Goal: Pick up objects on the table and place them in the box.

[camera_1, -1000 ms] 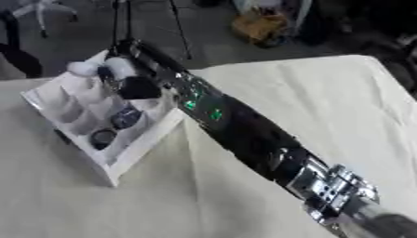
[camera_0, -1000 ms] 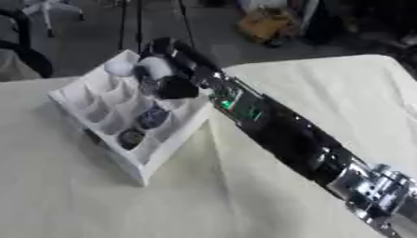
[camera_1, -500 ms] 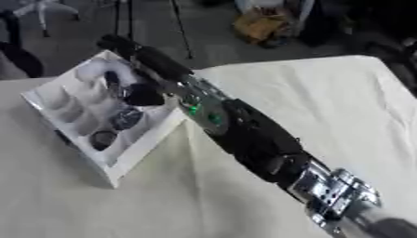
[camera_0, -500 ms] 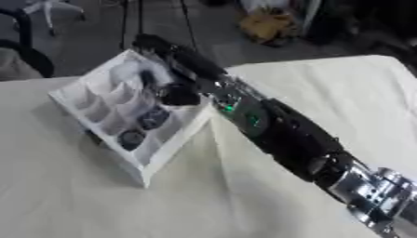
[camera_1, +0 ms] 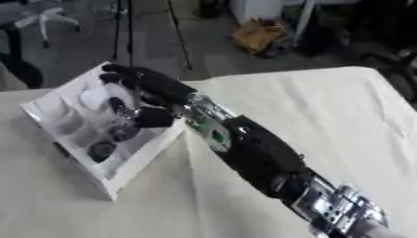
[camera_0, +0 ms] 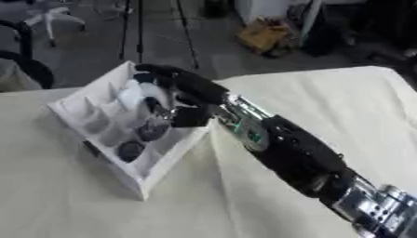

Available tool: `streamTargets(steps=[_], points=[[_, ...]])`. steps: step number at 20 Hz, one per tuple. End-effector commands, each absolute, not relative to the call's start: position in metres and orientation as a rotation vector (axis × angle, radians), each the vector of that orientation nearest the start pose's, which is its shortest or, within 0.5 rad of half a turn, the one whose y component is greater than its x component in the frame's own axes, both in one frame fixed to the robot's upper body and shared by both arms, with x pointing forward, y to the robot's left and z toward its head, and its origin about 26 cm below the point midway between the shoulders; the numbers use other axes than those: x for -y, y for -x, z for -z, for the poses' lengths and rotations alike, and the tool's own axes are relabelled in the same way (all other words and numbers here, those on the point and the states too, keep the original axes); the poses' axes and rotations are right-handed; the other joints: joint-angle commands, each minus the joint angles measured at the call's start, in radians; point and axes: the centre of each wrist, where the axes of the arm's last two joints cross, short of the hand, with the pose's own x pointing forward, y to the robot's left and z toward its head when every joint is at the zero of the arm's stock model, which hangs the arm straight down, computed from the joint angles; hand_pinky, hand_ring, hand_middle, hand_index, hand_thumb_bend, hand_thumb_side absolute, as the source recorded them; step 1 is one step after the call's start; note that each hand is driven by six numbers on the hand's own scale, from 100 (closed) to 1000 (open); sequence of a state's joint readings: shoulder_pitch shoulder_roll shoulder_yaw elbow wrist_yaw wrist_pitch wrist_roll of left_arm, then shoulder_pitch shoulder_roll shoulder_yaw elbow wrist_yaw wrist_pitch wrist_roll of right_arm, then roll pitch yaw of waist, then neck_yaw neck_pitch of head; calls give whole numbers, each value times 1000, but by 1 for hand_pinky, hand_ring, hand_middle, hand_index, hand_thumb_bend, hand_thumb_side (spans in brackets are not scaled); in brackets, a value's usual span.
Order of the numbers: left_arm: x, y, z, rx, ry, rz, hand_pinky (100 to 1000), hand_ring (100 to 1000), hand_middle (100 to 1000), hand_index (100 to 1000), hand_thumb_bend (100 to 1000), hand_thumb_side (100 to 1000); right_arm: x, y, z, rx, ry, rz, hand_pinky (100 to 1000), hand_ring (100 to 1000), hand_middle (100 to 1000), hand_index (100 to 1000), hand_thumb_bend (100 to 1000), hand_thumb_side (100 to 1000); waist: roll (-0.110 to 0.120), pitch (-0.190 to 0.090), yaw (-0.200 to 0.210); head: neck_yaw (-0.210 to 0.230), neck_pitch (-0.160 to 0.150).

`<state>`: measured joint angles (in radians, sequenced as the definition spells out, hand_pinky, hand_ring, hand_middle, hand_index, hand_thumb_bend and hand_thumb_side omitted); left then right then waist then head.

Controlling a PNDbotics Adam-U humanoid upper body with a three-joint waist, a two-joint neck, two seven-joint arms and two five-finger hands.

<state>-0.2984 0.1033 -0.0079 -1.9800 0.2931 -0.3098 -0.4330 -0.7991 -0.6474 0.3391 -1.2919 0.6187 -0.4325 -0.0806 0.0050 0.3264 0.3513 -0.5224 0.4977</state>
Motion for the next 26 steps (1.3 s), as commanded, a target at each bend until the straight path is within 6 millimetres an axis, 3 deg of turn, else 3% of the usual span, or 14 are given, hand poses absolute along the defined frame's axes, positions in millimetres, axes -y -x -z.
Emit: streamTargets(steps=[1,7,9,10,12,13,14,15,16,18,20,25,26], points=[[-222,-301,-188,2557,555,533,721,782,790,881,261,950,286,-428,-227,-2777,-1102,1843,910,665,1000,1000,100,1000,13,2,-1,1,-16],[-222,-301,-188,2558,554,538,721,782,790,881,261,950,287,-427,-229,-2791,-1071,1847,915,646,1000,1000,100,1000,13,2,-5,1,-14],[-221,-301,-188,2558,555,538,721,782,790,881,262,950,286,-426,-230,-2801,-1069,1837,910,626,1000,1000,100,956,13,2,-6,2,-11],[-221,-301,-188,2558,554,539,721,782,790,881,261,950,286,-426,-230,-2806,-1070,1832,851,568,1000,1000,100,826,14,2,-7,2,-10],[-222,-301,-188,2558,554,539,721,782,790,880,262,949,286,-425,-231,-2825,-1078,1806,811,544,1000,1000,100,709,15,1,-7,1,-10],[-222,-301,-188,2558,554,540,721,782,790,880,262,949,285,-425,-232,-2835,-1084,1791,811,544,1000,1000,100,709,15,1,-8,1,-10],[-222,-301,-189,2559,554,540,721,783,790,880,262,949,285,-425,-233,-2844,-1089,1771,761,512,974,974,100,639,16,1,-8,2,-10],[-222,-301,-189,2559,554,541,721,783,790,880,262,949,284,-424,-233,-2852,-1094,1751,761,512,974,974,100,639,16,1,-8,2,-10],[-222,-301,-189,2559,554,542,721,783,790,880,262,949,283,-423,-234,-2856,-1097,1736,895,619,1000,1000,100,725,16,1,-8,1,-10],[-221,-301,-189,2559,556,546,721,783,790,880,261,950,282,-422,-235,-2822,-1097,1762,1000,764,1000,1000,100,841,16,1,-9,0,-10],[-221,-301,-189,2559,556,547,721,783,790,880,261,951,280,-421,-236,-2756,-1127,1842,1000,865,1000,1000,100,1000,17,1,-12,0,-10],[-221,-301,-188,2558,558,548,720,783,789,880,260,952,274,-415,-244,-2655,-1229,1862,1000,937,1000,1000,100,1000,18,3,-15,0,-10],[-221,-301,-188,2558,558,548,720,783,789,880,260,952,272,-414,-244,-2638,-1229,1865,1000,914,1000,1000,100,1000,18,4,-16,0,-10]])
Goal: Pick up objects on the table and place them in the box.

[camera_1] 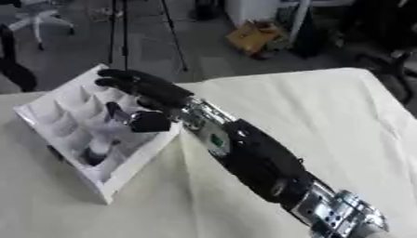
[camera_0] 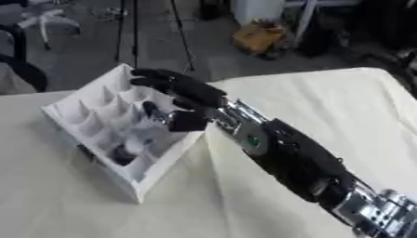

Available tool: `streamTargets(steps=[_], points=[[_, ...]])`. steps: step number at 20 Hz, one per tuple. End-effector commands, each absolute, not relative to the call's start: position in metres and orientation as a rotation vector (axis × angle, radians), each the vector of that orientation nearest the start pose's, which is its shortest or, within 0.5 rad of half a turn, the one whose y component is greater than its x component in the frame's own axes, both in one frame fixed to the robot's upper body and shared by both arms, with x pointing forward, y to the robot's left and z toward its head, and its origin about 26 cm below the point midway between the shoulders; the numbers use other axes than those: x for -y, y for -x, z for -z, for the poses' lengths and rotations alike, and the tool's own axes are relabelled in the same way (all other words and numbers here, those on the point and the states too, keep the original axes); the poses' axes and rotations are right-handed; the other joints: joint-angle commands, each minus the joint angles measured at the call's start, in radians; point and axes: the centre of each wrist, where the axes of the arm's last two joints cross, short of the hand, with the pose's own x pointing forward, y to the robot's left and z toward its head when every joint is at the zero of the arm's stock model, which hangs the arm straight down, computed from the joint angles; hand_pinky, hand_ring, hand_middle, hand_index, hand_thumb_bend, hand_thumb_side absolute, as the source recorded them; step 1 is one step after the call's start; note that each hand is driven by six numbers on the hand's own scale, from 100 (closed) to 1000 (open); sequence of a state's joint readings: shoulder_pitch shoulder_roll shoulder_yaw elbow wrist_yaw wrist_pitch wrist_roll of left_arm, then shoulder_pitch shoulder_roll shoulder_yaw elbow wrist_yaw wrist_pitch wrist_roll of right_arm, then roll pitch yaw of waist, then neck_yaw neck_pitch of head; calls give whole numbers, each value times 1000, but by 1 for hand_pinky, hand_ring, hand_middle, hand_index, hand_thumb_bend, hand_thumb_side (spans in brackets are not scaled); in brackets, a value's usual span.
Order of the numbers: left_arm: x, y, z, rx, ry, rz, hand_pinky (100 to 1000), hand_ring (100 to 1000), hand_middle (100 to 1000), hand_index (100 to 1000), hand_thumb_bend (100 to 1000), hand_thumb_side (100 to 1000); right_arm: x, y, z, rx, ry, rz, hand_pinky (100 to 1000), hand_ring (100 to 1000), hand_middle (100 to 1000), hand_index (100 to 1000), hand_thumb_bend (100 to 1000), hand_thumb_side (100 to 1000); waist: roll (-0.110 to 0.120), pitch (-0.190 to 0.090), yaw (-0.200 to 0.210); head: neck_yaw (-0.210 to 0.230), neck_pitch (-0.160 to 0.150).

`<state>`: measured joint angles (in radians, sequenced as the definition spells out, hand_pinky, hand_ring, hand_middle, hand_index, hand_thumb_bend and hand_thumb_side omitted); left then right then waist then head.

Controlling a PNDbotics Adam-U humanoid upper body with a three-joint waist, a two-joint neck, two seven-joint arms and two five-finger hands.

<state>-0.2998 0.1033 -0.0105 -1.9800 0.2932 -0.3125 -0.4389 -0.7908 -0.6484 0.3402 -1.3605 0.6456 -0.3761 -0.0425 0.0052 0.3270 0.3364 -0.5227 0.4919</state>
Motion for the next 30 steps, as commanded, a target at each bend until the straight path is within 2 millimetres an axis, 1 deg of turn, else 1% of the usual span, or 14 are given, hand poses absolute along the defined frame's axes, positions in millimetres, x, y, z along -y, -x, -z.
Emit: streamTargets(steps=[1,3,6,10,11,13,16,17,19,24,25,28,29,30], points=[[-221,-301,-188,-3449,-754,-741,720,783,789,880,261,952,270,-413,-244,-2618,-1221,1878,1000,911,1000,1000,100,872,18,4,-2,1,-5],[-221,-301,-188,-3449,-754,-743,720,783,789,880,260,953,268,-412,-243,-2571,-1197,1951,1000,901,1000,1000,301,668,19,4,-2,0,-3],[-221,-301,-188,-3448,-754,-743,720,784,789,880,261,951,267,-413,-242,-2494,-1165,2074,1000,894,1000,1000,508,563,19,5,-4,-1,-3],[-220,-301,-189,-3447,-755,-743,720,784,789,880,261,952,268,-415,-240,-2462,-1108,2150,1000,879,1000,1000,402,655,20,7,-7,0,-4],[-220,-301,-188,-3448,-755,-744,720,784,788,880,260,952,269,-416,-241,-2482,-1100,2137,1000,860,1000,1000,265,737,21,7,-8,0,-4],[-220,-301,-188,-3448,-754,-745,720,784,788,880,260,952,269,-415,-244,-2539,-1087,2078,1000,835,1000,1000,163,790,21,7,-8,1,-4],[-221,-301,-188,-3450,-751,-747,720,784,788,879,259,953,269,-412,-249,-2629,-1081,1958,966,746,1000,1000,100,808,22,5,-11,5,-2],[-222,-300,-187,-3453,-746,-748,720,784,788,879,258,953,269,-410,-252,-2674,-1081,1897,827,574,1000,1000,100,774,24,3,-16,10,0],[-224,-300,-186,-3461,-728,-747,720,784,787,878,257,954,269,-405,-259,-2765,-1074,1775,718,498,963,922,100,716,26,0,-31,23,4],[-238,-299,-183,-3514,-608,-722,720,784,787,876,257,952,263,-375,-283,-2964,-894,1514,603,385,846,828,100,649,37,-16,-117,101,27],[-241,-298,-182,-3529,-577,-712,720,784,786,875,259,949,262,-368,-286,-2998,-838,1480,506,343,803,771,100,520,39,-21,-138,123,36],[-254,-296,-179,-3580,-446,-664,720,784,786,875,259,948,261,-346,-295,-3109,-657,1354,477,340,787,755,100,527,45,-36,-201,188,59],[-257,-296,-178,-3593,-412,-650,720,785,786,875,260,943,261,-340,-298,-3127,-624,1323,362,246,624,587,100,365,47,-41,-223,206,65],[-265,-294,-177,-3617,-342,-622,720,785,786,875,260,943,262,-332,-300,-3141,-586,1269,362,246,624,587,100,365,53,-49,-263,238,74]])
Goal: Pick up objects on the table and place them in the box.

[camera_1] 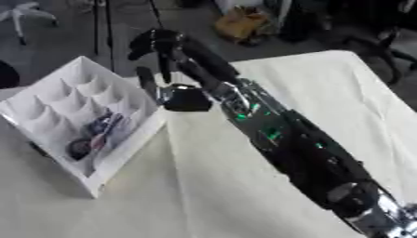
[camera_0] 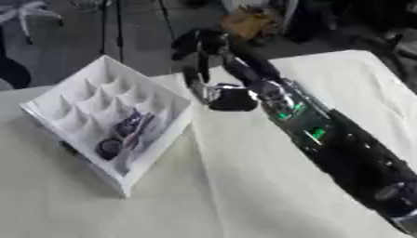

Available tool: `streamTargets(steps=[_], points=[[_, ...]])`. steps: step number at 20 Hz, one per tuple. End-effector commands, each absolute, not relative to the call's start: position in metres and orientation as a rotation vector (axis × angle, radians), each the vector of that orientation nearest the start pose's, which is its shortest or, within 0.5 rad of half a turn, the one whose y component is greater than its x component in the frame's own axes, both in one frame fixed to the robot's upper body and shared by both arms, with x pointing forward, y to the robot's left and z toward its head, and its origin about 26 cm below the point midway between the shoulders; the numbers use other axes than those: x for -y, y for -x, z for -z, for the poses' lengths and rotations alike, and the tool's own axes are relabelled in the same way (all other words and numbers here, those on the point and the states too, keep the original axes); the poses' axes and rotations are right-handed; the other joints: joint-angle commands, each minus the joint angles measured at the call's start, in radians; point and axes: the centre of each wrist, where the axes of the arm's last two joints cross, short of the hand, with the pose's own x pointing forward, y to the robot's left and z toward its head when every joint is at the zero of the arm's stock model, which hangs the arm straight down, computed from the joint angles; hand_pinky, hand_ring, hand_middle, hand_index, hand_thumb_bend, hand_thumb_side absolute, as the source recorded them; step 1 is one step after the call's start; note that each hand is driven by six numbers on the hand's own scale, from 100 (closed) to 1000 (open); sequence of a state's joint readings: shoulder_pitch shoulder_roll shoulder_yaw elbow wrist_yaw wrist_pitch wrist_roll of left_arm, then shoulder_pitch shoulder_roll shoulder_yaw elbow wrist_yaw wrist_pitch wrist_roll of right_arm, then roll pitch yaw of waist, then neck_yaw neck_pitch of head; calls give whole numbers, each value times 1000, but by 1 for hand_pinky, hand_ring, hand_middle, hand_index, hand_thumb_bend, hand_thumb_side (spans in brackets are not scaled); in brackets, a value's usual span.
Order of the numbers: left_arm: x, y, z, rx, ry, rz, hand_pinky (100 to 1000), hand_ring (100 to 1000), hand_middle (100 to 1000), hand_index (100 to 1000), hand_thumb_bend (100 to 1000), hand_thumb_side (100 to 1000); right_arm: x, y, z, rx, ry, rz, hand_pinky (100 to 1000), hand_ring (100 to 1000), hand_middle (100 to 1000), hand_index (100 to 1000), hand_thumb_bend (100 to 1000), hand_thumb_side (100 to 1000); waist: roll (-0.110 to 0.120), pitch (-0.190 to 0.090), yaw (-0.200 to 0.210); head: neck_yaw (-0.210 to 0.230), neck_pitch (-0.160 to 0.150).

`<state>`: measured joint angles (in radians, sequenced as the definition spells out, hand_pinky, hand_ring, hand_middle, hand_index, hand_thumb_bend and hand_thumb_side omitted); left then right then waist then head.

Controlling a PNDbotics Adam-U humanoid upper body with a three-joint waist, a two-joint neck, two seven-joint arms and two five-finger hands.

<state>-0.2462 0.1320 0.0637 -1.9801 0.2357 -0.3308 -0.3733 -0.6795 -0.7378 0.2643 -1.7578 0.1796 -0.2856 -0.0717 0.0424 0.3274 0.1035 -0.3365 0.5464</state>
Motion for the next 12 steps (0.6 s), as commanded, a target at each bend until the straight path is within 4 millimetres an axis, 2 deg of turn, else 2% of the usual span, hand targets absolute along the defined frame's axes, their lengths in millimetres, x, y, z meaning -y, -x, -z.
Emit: streamTargets(steps=[1,2,3,4,5,6,7,10,11,12], points=[[-269,-293,-176,2549,203,423,720,785,786,875,261,943,262,-324,-302,-3152,-559,1231,329,228,591,556,100,290,18,-53,-54,70,25],[-272,-293,-175,2549,175,413,720,785,786,875,261,943,262,-318,-304,-3162,-539,1201,329,228,591,556,100,290,20,-56,-72,83,28],[-276,-292,-174,2546,141,396,720,785,786,874,261,940,264,-312,-306,-3169,-534,1163,196,149,426,403,238,145,25,-63,-105,109,31],[-283,-290,-172,2540,92,370,720,785,786,874,261,940,267,-306,-308,-3172,-543,1110,196,149,426,403,238,145,31,-71,-145,140,34],[-287,-289,-171,2535,56,353,720,785,786,874,260,940,270,-302,-308,-3176,-557,1069,169,129,407,378,316,129,35,-78,-171,162,36],[-292,-287,-169,2526,17,338,720,785,786,874,260,941,273,-301,-307,-3189,-579,1022,167,129,407,376,318,126,37,-87,-197,188,40],[-295,-285,-167,2519,-12,327,720,786,785,875,256,941,275,-300,-305,-3202,-596,985,238,248,576,494,200,100,39,-95,-216,205,43],[-306,-281,-163,2492,-105,295,720,785,785,875,255,941,285,-298,-292,-3274,-641,895,225,271,540,483,220,100,42,-125,-283,257,57],[-308,-280,-162,2486,-126,288,719,786,785,875,253,942,288,-298,-288,-3294,-645,869,211,268,519,455,268,100,43,-131,-296,265,60],[-311,-278,-160,2474,-148,282,719,786,785,875,250,945,292,-297,-283,-3325,-667,827,189,252,477,414,394,100,44,-138,-316,276,63]])
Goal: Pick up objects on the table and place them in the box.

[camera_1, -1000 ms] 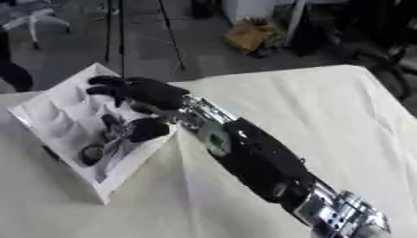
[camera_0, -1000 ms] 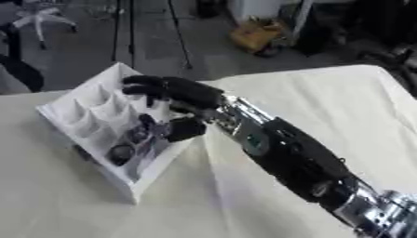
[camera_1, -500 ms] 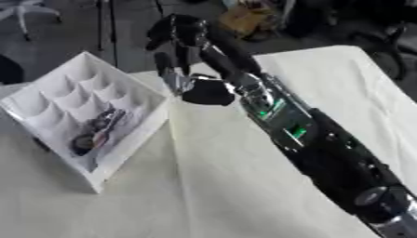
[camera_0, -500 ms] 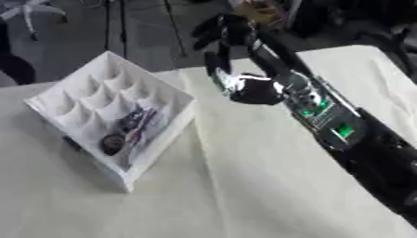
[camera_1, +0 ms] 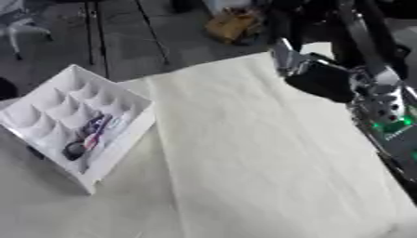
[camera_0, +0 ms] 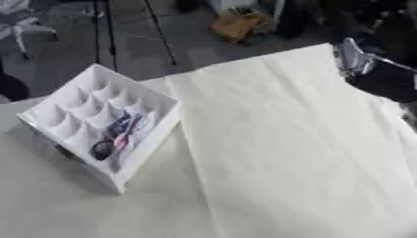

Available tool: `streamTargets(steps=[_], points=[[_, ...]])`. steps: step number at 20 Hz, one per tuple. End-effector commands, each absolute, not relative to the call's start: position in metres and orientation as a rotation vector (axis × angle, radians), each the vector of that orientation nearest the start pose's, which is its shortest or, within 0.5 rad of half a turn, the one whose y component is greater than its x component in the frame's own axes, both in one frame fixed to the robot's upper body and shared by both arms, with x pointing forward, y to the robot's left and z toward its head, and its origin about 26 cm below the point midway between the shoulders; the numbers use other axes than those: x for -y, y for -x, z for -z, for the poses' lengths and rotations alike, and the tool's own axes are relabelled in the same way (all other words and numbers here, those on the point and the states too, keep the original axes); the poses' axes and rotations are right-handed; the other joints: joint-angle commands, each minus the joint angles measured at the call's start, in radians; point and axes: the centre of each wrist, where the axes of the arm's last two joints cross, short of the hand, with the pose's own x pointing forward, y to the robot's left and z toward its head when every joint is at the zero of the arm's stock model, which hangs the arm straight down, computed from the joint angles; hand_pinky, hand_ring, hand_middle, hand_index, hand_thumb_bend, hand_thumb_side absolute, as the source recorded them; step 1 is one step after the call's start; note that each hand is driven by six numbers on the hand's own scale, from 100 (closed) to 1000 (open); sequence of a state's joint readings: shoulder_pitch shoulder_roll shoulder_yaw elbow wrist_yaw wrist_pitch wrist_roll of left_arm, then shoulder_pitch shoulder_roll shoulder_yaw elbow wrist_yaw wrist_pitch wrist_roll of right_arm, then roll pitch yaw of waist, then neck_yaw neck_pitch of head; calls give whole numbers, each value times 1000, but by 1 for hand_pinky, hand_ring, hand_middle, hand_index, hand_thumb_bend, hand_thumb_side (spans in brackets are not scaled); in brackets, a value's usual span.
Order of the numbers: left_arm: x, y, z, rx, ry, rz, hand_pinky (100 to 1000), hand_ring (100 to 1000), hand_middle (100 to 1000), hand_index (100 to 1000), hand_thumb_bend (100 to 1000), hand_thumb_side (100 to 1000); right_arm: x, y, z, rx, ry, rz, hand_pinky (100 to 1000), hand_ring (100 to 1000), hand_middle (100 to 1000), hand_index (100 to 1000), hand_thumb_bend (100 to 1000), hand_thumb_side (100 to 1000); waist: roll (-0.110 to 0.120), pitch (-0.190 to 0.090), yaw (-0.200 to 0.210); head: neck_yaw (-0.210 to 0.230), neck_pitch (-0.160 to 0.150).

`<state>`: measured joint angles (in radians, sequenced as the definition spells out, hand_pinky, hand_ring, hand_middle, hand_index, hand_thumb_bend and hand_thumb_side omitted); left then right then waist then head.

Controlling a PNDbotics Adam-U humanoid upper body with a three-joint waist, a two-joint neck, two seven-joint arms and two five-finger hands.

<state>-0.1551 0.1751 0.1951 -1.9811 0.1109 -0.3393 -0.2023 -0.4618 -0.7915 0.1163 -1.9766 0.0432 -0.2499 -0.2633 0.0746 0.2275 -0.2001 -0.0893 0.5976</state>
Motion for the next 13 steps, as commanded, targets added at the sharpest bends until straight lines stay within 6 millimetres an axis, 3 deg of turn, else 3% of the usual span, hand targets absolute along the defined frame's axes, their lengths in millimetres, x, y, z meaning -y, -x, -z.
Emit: streamTargets(steps=[1,6,9,11,12,13], points=[[-313,-277,-159,2465,-164,278,719,786,785,875,246,950,297,-296,-279,-3345,-693,789,154,220,443,390,481,100,13,-44,-26,36,15],[-320,-272,-152,2424,-219,268,718,786,784,875,236,956,317,-291,-259,-3312,-915,685,130,204,407,375,539,100,25,-62,-85,81,21],[-325,-271,-151,2414,-258,261,718,787,784,875,236,956,324,-287,-241,-3357,-1004,590,128,191,425,388,463,100,32,-68,-120,100,32],[-326,-272,-150,2412,-267,260,718,787,784,875,236,956,326,-285,-238,-3376,-1022,562,128,191,425,388,463,100,33,-70,-125,103,35],[-328,-272,-150,2408,-277,256,731,809,800,874,225,966,328,-282,-223,-3419,-991,618,633,487,888,757,100,684,38,-69,-134,106,36],[-329,-272,-149,2405,-285,253,737,817,807,879,221,971,331,-279,-212,-3446,-940,685,717,527,974,854,100,801,41,-69,-139,108,38]])
